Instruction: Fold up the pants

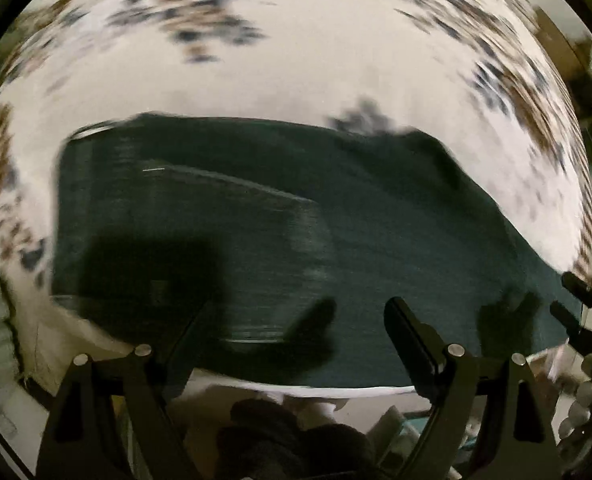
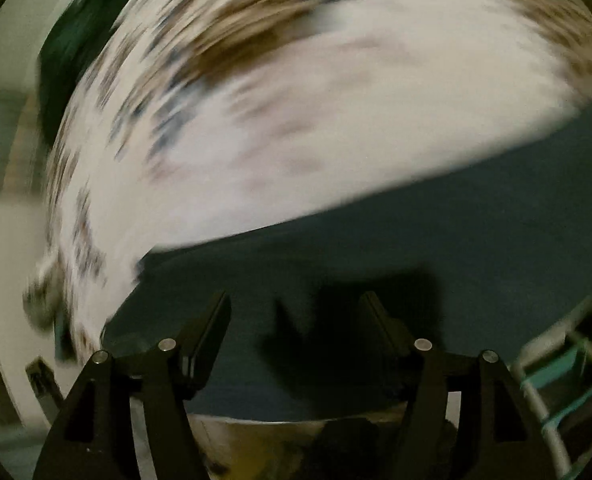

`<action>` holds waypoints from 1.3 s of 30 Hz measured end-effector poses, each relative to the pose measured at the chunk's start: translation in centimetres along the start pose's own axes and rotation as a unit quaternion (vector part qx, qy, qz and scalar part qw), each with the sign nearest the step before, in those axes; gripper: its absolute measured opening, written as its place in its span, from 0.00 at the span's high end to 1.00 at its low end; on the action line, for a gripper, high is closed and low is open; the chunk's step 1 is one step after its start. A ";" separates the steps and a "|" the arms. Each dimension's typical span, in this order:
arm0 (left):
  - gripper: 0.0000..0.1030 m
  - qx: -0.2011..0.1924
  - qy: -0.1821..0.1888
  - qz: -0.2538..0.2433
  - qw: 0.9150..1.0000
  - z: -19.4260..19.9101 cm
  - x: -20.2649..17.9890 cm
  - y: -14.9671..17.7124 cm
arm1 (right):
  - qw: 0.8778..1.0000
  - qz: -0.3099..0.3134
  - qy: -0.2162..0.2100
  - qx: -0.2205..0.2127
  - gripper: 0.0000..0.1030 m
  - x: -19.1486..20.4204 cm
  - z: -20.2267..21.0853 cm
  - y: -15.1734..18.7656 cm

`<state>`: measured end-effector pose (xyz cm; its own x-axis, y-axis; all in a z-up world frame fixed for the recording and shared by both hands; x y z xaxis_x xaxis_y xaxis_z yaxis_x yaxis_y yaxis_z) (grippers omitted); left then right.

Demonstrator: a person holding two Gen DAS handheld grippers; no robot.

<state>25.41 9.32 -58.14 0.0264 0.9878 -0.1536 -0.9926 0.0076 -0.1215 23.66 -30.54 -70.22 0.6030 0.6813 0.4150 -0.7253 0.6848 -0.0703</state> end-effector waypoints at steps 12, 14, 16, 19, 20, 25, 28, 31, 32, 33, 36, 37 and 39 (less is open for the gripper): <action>0.14 0.038 -0.024 -0.046 0.998 -8.6 -11.1 -0.8 | 0.930 -0.304 0.004 -0.207 0.35 -33.2 9.8 -6.8; 0.02 0.033 -0.034 -0.048 0.998 -9.5 -11.3 -0.7 | 0.924 -0.320 -0.012 -0.210 0.38 -35.9 9.1 -7.7; 0.00 0.026 -0.048 -0.050 0.997 -10.0 -11.6 -0.5 | 0.917 -0.324 -0.038 -0.229 0.38 -37.2 9.0 -8.4; 0.00 0.010 -0.066 -0.038 0.997 -10.2 -12.2 0.5 | 0.909 -0.319 -0.087 -0.255 0.38 -38.8 10.1 -9.5; 0.00 0.005 -0.068 -0.031 0.997 -10.2 -12.1 0.6 | 0.904 -0.320 -0.109 -0.263 0.39 -39.3 10.1 -10.2; 0.00 -0.022 -0.081 -0.002 0.996 -10.2 -12.1 1.0 | 0.890 -0.329 -0.161 -0.272 0.43 -40.9 9.0 -13.4; 0.00 -0.030 -0.087 0.005 0.996 -10.1 -12.0 1.6 | 0.899 -0.324 -0.132 -0.263 0.88 -40.8 8.5 -14.9; 0.00 -0.033 -0.089 0.004 0.996 -10.4 -12.3 2.0 | 0.909 -0.311 -0.096 -0.259 0.92 -40.8 8.7 -15.3; 0.00 -0.032 -0.088 0.004 0.996 -10.2 -12.5 2.5 | 0.912 -0.300 -0.088 -0.265 0.92 -40.3 9.5 -15.2; 0.00 -0.031 -0.088 0.003 0.996 -10.0 -13.0 2.7 | 0.915 -0.288 -0.078 -0.270 0.92 -39.5 10.2 -15.3; 0.00 -0.023 -0.087 0.002 0.996 -9.2 -12.3 1.8 | 0.920 -0.255 -0.077 -0.288 0.93 -36.4 13.0 -15.0; 0.00 -0.019 -0.088 0.001 0.996 -9.1 -12.3 1.9 | 0.923 -0.238 -0.080 -0.293 0.93 -34.6 14.0 -15.0; 0.00 -0.016 -0.090 -0.001 0.996 -8.6 -11.8 -1.2 | 0.929 -0.205 -0.080 -0.297 0.93 -31.6 15.8 -14.5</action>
Point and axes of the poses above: each gripper's, at about its wrist camera, not at the fingertips, and z roughly against the way its jaws point, x to its left, y to its underside, the point moved 3 cm from there along -z, roughly the way its jaws point, and after that the axes turned 4 degrees about -x, right-handed, at the moved point
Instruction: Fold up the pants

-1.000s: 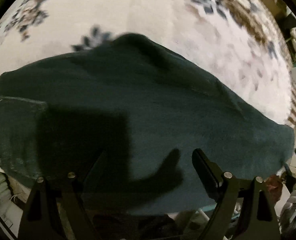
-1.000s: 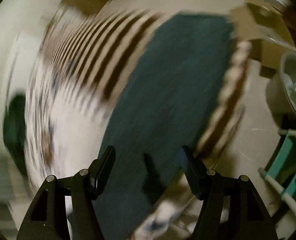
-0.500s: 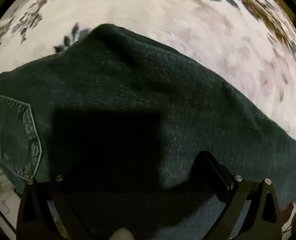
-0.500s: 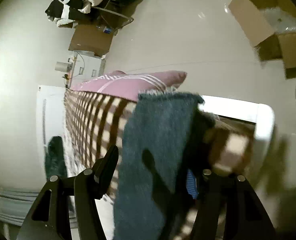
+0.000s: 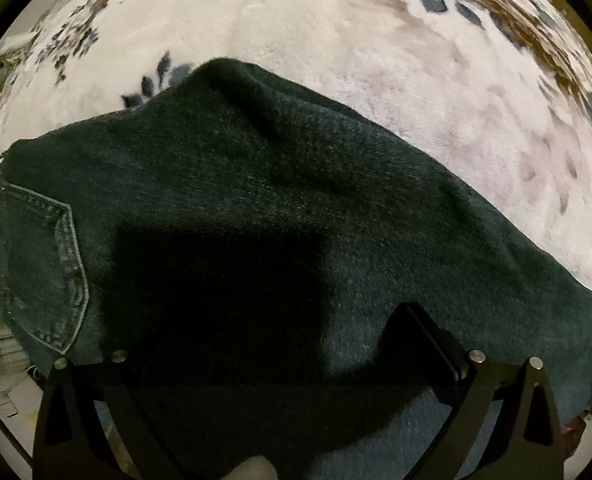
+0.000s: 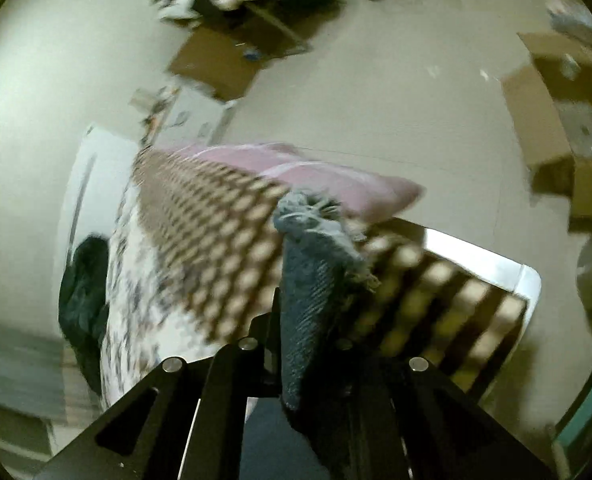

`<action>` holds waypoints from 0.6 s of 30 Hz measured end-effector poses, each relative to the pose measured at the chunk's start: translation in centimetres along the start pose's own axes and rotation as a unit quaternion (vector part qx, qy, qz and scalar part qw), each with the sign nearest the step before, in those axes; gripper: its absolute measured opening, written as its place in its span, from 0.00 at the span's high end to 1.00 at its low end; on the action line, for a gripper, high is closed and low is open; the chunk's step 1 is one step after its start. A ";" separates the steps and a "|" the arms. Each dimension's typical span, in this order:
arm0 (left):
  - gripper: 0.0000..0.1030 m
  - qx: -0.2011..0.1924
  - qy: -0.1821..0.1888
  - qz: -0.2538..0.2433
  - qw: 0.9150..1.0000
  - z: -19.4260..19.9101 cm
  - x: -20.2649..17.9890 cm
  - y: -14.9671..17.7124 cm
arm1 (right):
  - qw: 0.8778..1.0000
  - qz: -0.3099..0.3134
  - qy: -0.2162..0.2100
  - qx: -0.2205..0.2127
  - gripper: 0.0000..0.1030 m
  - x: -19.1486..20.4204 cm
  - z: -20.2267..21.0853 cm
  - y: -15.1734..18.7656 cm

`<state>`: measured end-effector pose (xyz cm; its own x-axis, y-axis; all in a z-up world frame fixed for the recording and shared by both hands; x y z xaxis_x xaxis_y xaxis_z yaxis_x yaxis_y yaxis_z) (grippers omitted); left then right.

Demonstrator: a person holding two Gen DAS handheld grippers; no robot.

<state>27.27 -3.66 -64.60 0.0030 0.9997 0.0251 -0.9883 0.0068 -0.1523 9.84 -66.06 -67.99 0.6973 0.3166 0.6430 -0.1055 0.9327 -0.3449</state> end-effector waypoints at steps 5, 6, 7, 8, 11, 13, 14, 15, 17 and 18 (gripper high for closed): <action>0.00 -0.035 0.001 -0.019 0.999 3.5 0.1 0.1 | 0.994 0.102 -0.030 0.025 0.93 9.6 2.7 5.0; 0.00 -0.040 0.004 -0.025 0.999 4.2 0.2 0.2 | 0.992 0.120 -0.031 0.031 0.93 11.2 3.1 6.5; 0.00 -0.045 0.008 -0.033 0.998 5.1 0.2 0.3 | 0.989 0.136 -0.035 0.038 0.93 12.8 3.3 7.9; 0.00 -0.050 0.012 -0.040 0.998 6.0 0.3 0.5 | 0.986 0.155 -0.038 0.046 0.93 14.4 3.5 9.7; 0.00 -0.063 0.029 -0.049 0.996 8.5 1.3 1.0 | 0.977 0.205 -0.033 0.057 0.93 18.0 3.6 14.6; 0.00 -0.066 0.037 -0.052 0.996 9.8 2.3 1.4 | 0.972 0.222 -0.031 0.071 0.93 19.6 3.5 17.7; 0.00 -0.068 0.041 -0.052 0.996 10.4 3.0 1.5 | 0.970 0.227 -0.031 0.079 0.93 20.3 3.3 19.5; 0.00 -0.069 0.045 -0.050 0.995 10.9 3.7 1.6 | 0.968 0.233 -0.029 0.085 0.93 20.9 3.1 21.0; 0.00 -0.072 0.049 -0.043 0.995 11.4 5.2 1.8 | 0.964 0.245 -0.027 0.098 0.93 21.9 2.4 24.4; 0.00 -0.072 0.050 -0.041 0.995 11.3 5.3 1.7 | 0.962 0.249 -0.025 0.106 0.93 22.2 2.1 25.9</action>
Point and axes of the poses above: each gripper's, at about its wrist camera, not at the fingertips, and z roughly against the way its jaws point, x to its left, y to its underside, the point moved 3 cm from there along -z, roughly the way its jaws point, and after that the axes turned 4 degrees about -x, right-handed, at the moved point
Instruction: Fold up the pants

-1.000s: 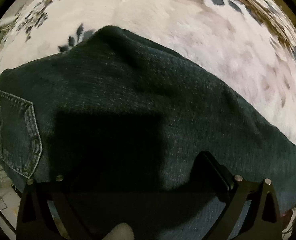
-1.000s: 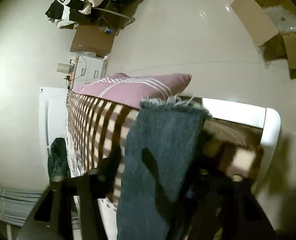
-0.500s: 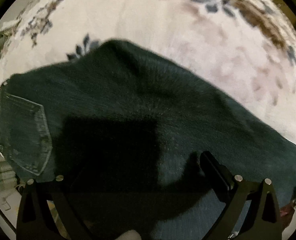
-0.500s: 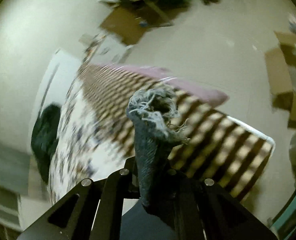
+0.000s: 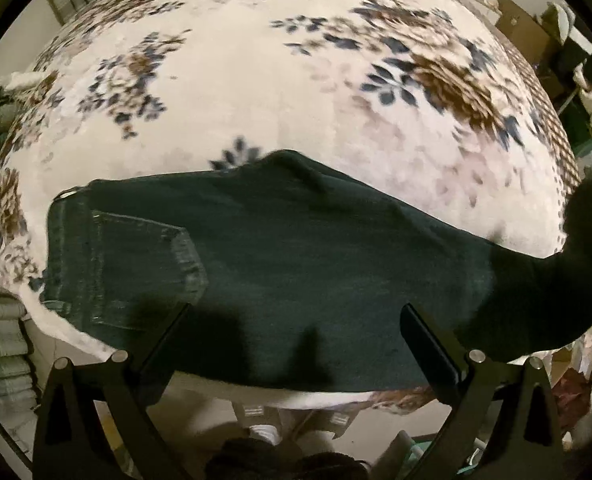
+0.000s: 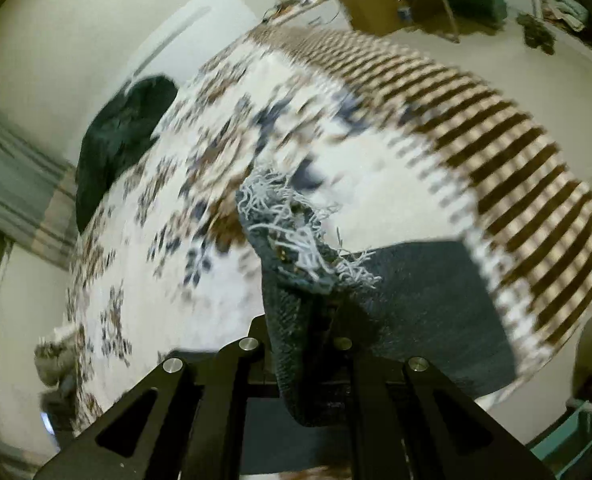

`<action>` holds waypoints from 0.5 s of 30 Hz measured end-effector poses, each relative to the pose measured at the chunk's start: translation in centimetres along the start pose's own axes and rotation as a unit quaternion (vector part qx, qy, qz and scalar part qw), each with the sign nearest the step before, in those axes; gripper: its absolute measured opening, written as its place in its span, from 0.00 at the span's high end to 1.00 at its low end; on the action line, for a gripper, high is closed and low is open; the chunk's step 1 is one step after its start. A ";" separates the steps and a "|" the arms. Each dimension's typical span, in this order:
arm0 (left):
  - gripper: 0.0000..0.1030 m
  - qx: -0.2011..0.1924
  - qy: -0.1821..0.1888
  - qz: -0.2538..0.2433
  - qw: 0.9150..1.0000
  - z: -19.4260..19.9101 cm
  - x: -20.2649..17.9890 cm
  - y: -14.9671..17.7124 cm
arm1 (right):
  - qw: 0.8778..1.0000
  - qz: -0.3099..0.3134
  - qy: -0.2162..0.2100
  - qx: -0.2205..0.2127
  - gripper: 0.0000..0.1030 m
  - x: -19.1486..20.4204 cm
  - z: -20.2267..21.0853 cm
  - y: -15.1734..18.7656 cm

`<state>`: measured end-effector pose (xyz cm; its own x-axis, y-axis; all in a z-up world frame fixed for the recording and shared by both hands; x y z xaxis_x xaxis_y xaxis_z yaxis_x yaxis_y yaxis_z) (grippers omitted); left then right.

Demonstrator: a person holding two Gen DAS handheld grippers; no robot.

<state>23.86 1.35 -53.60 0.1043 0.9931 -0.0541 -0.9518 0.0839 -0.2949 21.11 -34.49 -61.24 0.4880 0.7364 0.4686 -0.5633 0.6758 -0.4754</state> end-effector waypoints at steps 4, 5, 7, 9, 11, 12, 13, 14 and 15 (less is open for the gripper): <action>0.00 0.001 -0.010 0.020 1.000 -0.1 3.7 -0.1 | 0.999 0.028 0.003 0.025 0.93 3.5 -2.8 4.4; 0.00 0.002 -0.012 0.025 1.000 0.0 4.5 0.2 | 0.999 0.038 0.005 0.032 0.93 4.4 -3.5 5.7; 0.00 0.005 -0.020 0.039 0.999 -0.3 6.4 0.5 | 0.998 0.048 0.004 0.047 0.93 5.7 -5.1 7.9; 0.00 0.009 -0.030 0.051 0.998 -0.7 8.4 1.0 | 0.996 0.070 0.008 0.061 0.93 7.3 -6.7 10.3; 0.00 0.014 -0.038 0.062 0.997 -1.0 10.0 1.4 | 0.993 0.094 0.011 0.073 0.93 8.7 -8.0 12.3; 0.00 0.017 -0.041 0.069 0.997 -1.2 11.0 1.7 | 0.991 0.107 0.014 0.077 0.93 9.4 -8.6 13.4; 0.00 0.019 -0.045 0.075 0.996 -1.3 11.7 2.1 | 0.989 0.119 0.018 0.081 0.93 9.9 -9.1 14.0; 0.00 0.022 -0.048 0.079 0.995 -1.5 12.4 2.3 | 0.987 0.134 0.024 0.084 0.93 10.6 -9.7 15.0; 0.00 0.024 -0.050 0.083 0.995 -1.7 12.8 2.6 | 0.985 0.145 0.030 0.088 0.93 11.0 -10.2 15.8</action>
Point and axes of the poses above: each gripper's, at about its wrist camera, not at the fingertips, and z roughly against the way its jaws point, x to its left, y to its underside, the point moved 3 cm from there along -z, roughly the way its jaws point, and after that the axes turned 4 degrees about -x, right-handed, at the moved point
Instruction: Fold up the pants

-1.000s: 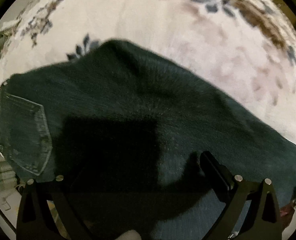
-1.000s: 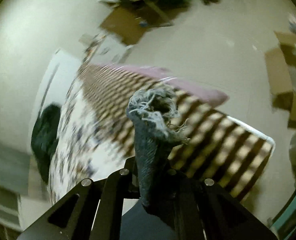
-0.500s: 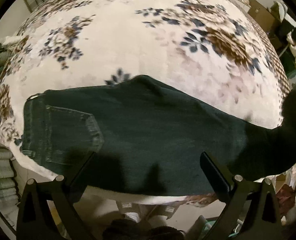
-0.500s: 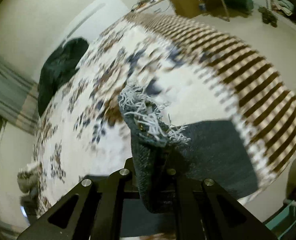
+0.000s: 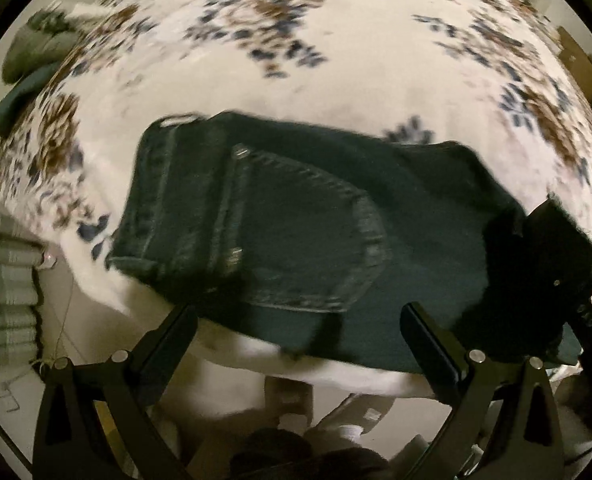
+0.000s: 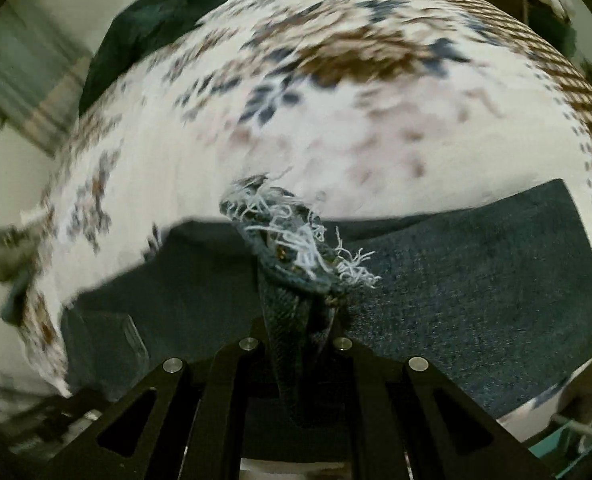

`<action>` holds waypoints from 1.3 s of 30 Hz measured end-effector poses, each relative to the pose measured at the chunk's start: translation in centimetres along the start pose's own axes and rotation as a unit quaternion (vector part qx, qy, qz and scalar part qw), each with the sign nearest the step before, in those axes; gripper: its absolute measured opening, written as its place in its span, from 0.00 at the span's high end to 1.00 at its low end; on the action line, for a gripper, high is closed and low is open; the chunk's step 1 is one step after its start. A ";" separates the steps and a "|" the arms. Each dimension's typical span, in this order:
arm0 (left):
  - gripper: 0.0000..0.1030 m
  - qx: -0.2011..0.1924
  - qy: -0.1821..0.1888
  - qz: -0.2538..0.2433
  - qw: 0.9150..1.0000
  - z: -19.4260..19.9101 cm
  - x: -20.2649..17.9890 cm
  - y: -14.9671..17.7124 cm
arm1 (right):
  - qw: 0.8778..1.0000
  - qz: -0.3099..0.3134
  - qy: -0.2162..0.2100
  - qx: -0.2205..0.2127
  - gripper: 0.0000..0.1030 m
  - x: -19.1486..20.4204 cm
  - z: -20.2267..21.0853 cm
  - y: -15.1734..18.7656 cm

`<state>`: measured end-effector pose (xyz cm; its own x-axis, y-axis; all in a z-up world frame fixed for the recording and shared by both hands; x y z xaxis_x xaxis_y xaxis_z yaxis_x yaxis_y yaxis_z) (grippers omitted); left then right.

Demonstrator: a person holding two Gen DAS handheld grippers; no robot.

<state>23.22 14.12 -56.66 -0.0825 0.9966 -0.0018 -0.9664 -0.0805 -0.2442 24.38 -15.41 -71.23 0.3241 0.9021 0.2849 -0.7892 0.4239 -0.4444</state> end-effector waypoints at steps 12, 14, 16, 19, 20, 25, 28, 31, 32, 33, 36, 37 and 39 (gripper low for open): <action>0.00 0.036 -0.017 0.069 0.997 -2.9 6.0 1.9 | 0.995 0.058 0.001 0.080 0.51 3.7 -4.1 3.5; 0.00 0.046 -0.008 0.101 0.994 -3.6 7.4 2.0 | 0.991 0.049 -0.052 0.117 0.49 4.7 -4.2 3.8; 0.00 0.053 0.015 0.150 0.987 -4.4 8.9 2.1 | 0.988 0.035 -0.065 0.134 0.49 4.9 -4.2 4.0; 0.00 0.056 0.070 0.244 0.966 -5.7 11.4 2.3 | 0.990 -0.005 -0.053 0.132 0.49 3.8 -3.4 3.8; 0.00 0.050 0.085 0.272 0.957 -6.1 12.1 2.4 | 0.992 -0.016 -0.027 0.121 0.49 3.1 -2.8 3.3; 0.08 0.004 0.118 0.342 0.932 -7.4 14.5 1.9 | 0.989 -0.064 0.064 0.118 0.49 -1.0 -1.7 2.0; 0.28 -0.022 0.128 0.363 0.923 -7.8 15.5 1.3 | 0.982 -0.080 0.093 0.142 0.49 -3.5 -2.7 2.6; 0.39 -0.046 0.136 0.379 0.914 -7.9 16.1 1.0 | 0.984 -0.039 0.104 0.138 0.49 -3.3 -3.3 2.4; 0.48 -0.055 0.136 0.384 0.912 -7.9 16.3 1.0 | 0.984 -0.021 0.110 0.138 0.49 -2.9 -3.5 2.4; 0.56 -0.060 0.136 0.385 0.911 -7.9 16.3 1.1 | 0.984 -0.012 0.113 0.137 0.49 -2.7 -3.7 2.4; 0.61 -0.076 0.143 0.391 0.906 -7.0 16.6 1.7 | 0.983 -0.005 0.123 0.136 0.49 -2.2 -4.2 2.5; 0.61 -0.078 0.147 0.398 0.902 -6.2 16.8 2.1 | 0.983 -0.007 0.125 0.136 0.49 -2.1 -4.3 2.5; 0.61 -0.088 0.159 0.415 0.891 -3.9 17.2 3.4 | 0.983 -0.011 0.127 0.135 0.49 -1.9 -4.6 2.4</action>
<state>19.44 31.09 -61.36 -0.6507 0.5523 -0.5212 -0.5492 -0.8162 -0.1793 24.26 -15.73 -76.78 0.4357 0.8984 0.0548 -0.8789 0.4378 -0.1893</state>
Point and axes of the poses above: each gripper's, at about its wrist camera, not at the fingertips, and z roughly against the way its jaws point, x to its left, y to its underside, the point moved 3 cm from there along -z, roughly the way its jaws point, and after that the axes turned 4 degrees about -x, right-handed, at the moved point
